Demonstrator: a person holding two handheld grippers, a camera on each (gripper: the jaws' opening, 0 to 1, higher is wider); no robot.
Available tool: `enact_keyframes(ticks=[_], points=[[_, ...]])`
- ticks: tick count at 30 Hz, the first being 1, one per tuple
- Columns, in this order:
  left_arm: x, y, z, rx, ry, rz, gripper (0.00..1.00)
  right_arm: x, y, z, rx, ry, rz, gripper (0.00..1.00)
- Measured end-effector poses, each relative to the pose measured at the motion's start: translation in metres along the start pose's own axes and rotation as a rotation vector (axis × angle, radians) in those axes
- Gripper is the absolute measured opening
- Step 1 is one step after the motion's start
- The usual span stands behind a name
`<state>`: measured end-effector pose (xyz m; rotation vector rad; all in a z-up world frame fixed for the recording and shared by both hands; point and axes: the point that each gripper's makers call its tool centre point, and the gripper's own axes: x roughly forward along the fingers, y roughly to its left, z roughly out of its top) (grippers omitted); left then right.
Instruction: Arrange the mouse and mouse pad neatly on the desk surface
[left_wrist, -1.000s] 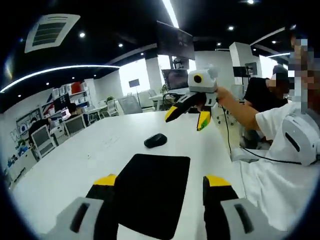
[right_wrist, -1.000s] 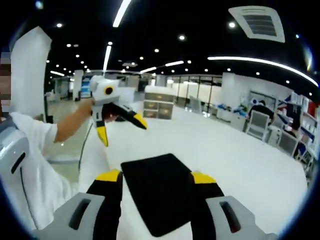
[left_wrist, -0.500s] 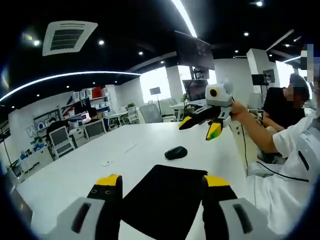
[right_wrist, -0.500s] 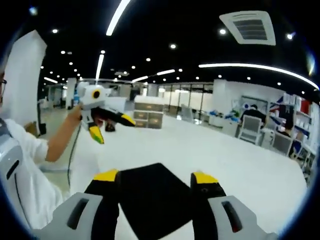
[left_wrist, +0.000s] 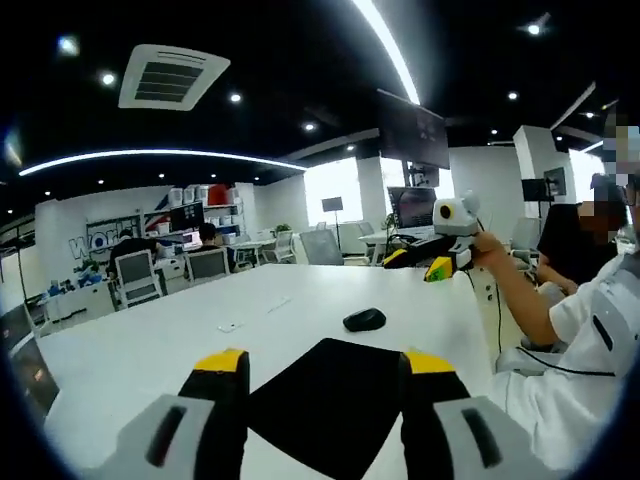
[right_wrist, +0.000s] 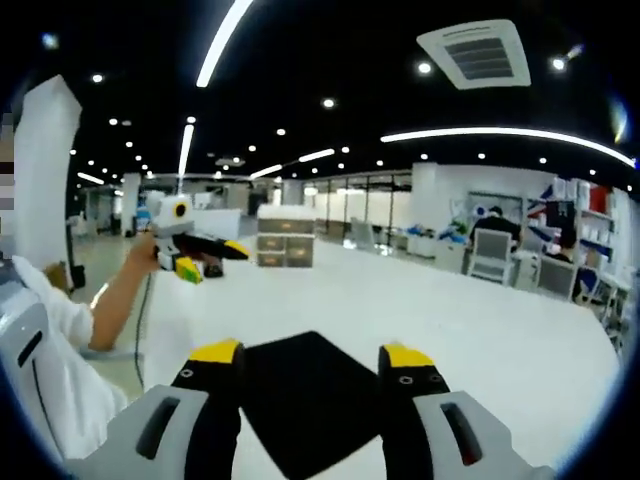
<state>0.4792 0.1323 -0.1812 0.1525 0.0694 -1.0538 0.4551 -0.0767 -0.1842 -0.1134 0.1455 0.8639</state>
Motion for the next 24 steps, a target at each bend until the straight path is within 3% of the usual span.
enact_keyframes(ticks=[4,15,19,24], points=[[-0.006,0.004,-0.008,-0.002,0.020,0.016,0.60,-0.004,-0.001,0.001,0.005,-0.016,-0.001,0.52],[-0.017,-0.010,-0.001,-0.033,-0.036,-0.023,0.58,-0.021,0.004,-0.012,-0.020,-0.023,-0.012,0.52],[-0.019,-0.009,0.003,-0.026,-0.043,-0.013,0.58,-0.028,0.005,0.002,-0.028,-0.072,-0.017,0.52],[-0.019,-0.010,0.004,-0.020,-0.044,-0.004,0.58,-0.028,0.006,-0.004,-0.051,-0.045,-0.018,0.52]])
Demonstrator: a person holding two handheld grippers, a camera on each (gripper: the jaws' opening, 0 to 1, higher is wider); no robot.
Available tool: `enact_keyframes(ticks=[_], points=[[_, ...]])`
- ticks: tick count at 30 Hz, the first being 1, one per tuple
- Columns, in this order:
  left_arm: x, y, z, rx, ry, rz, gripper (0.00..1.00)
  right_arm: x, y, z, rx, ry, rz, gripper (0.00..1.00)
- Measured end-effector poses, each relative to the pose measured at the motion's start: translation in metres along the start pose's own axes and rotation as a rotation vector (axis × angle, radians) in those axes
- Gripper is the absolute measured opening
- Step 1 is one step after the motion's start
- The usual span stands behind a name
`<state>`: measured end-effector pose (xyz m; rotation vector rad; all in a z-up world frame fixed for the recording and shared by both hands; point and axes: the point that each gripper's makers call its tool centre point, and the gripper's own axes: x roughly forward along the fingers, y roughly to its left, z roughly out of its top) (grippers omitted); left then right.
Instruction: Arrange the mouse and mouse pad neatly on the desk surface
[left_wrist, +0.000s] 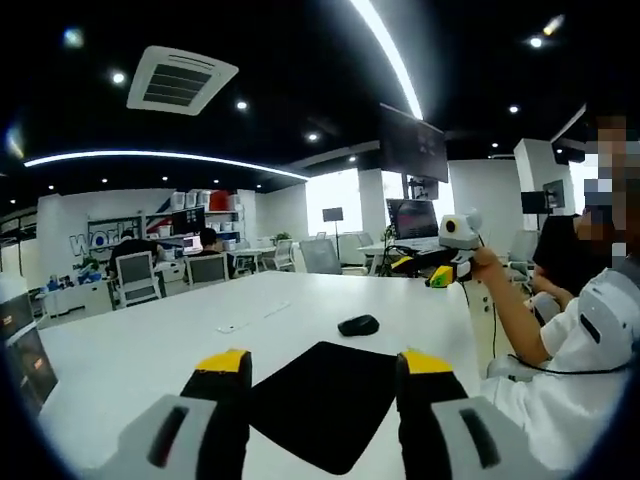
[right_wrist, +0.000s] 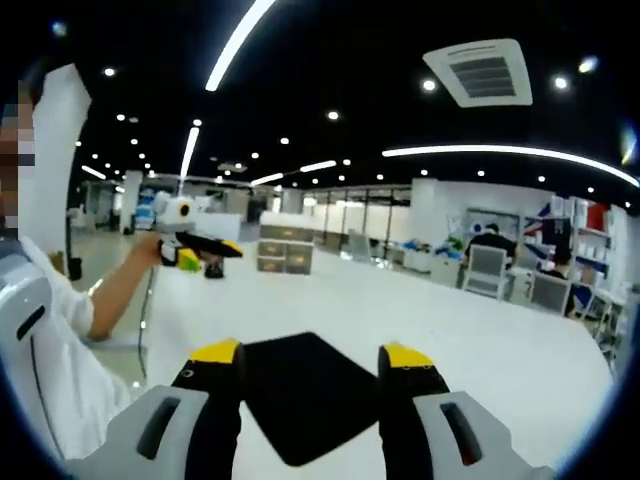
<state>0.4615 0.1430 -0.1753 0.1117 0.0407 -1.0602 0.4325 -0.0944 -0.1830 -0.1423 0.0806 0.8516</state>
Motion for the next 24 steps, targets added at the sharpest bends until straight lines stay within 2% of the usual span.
enact_keyframes(ticks=[9,14,24], points=[[-0.003,0.005,0.002,0.011,-0.004,0.023,0.58,0.000,-0.007,-0.004,0.010,0.010,-0.022,0.52],[0.001,0.001,-0.003,0.018,0.015,0.015,0.58,-0.002,-0.007,-0.007,0.012,0.019,-0.026,0.52],[0.003,-0.002,-0.002,0.021,0.014,0.007,0.58,-0.006,-0.012,-0.009,0.023,0.017,-0.038,0.52]])
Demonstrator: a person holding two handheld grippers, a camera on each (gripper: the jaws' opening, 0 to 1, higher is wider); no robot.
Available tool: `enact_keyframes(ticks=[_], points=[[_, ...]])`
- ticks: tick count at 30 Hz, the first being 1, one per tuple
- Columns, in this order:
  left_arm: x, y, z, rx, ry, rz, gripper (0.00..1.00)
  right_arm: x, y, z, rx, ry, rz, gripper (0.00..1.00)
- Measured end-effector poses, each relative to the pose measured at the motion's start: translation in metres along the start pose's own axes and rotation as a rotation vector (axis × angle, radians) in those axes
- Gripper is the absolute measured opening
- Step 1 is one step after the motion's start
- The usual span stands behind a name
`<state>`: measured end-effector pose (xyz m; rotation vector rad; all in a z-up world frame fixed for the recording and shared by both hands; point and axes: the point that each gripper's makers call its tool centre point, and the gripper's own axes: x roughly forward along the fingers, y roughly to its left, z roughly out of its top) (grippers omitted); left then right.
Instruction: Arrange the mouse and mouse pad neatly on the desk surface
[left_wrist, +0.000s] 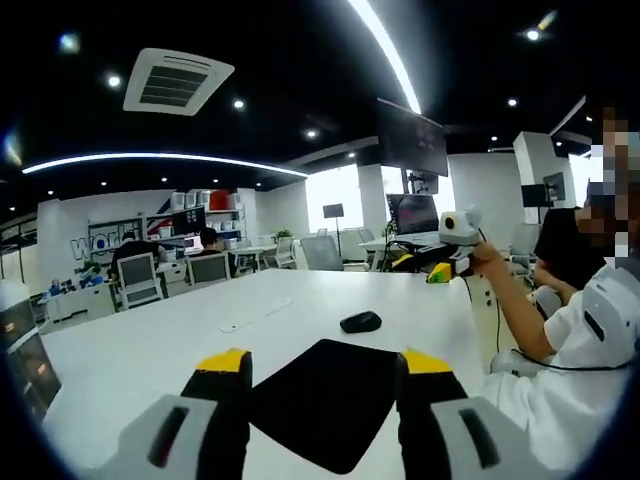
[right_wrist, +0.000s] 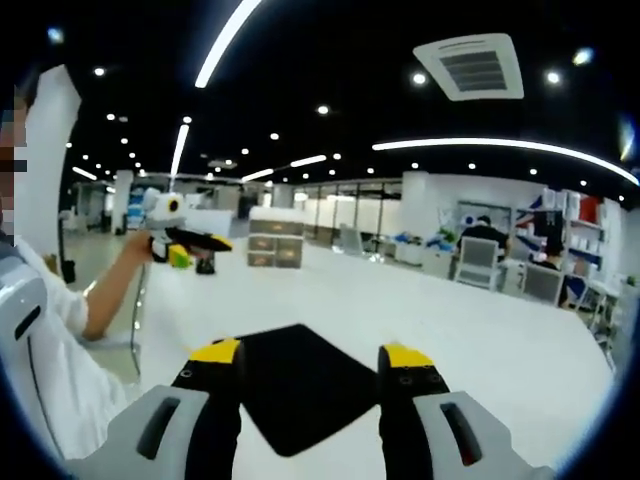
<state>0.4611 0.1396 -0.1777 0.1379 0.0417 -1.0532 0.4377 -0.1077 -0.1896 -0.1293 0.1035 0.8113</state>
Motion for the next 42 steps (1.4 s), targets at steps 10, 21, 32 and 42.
enact_keyframes(ticks=[10,21,32,42], points=[[0.000,-0.001,0.004,-0.020,-0.022,-0.007,0.56,0.001,0.002,0.003,0.006,-0.010,0.010,0.52],[0.003,-0.004,0.001,-0.014,-0.007,-0.033,0.53,0.001,0.003,0.001,0.008,-0.008,0.011,0.52],[0.005,-0.012,-0.002,0.004,0.005,-0.046,0.52,0.001,0.004,0.000,0.007,-0.007,0.014,0.51],[0.005,-0.011,-0.002,0.000,-0.002,-0.048,0.51,0.002,0.003,-0.001,0.010,-0.004,0.013,0.51]])
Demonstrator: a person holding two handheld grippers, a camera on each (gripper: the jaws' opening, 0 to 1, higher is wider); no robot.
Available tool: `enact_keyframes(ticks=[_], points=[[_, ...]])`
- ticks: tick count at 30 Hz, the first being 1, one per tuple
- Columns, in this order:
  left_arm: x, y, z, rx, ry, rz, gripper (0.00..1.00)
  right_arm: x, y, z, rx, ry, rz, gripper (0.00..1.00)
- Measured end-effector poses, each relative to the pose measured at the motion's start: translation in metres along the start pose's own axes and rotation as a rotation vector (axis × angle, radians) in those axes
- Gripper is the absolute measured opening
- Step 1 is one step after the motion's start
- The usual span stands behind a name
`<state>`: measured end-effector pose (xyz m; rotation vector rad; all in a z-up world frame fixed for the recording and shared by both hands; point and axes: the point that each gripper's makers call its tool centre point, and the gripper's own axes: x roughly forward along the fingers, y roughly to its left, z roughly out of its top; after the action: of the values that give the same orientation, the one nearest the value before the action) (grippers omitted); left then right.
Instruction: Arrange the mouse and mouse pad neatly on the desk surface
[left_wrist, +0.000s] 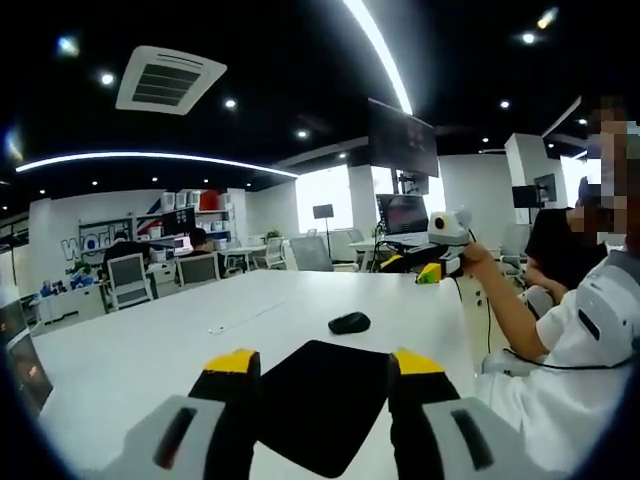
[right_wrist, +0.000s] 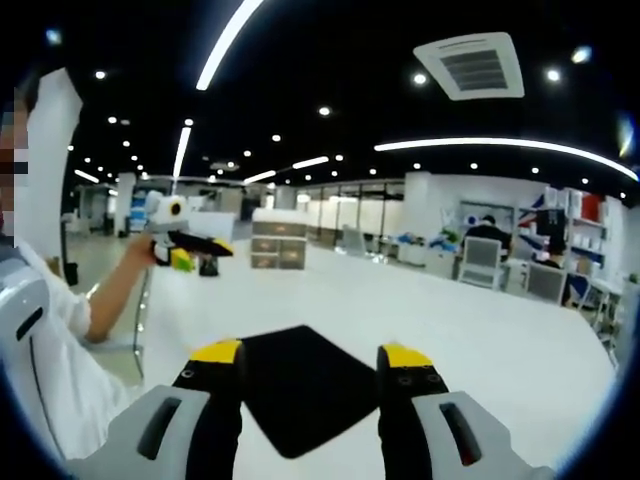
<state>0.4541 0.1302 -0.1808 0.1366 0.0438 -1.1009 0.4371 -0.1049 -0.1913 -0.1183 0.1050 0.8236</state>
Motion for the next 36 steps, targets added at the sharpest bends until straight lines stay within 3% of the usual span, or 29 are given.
enact_keyframes(ticks=[26,36], points=[[-0.001,0.004,0.000,-0.002,0.003,0.000,0.51,0.000,-0.004,-0.003,0.004,0.008,-0.014,0.50],[0.001,0.004,-0.001,0.002,0.009,0.001,0.51,-0.001,-0.014,-0.005,0.003,0.020,-0.052,0.50]])
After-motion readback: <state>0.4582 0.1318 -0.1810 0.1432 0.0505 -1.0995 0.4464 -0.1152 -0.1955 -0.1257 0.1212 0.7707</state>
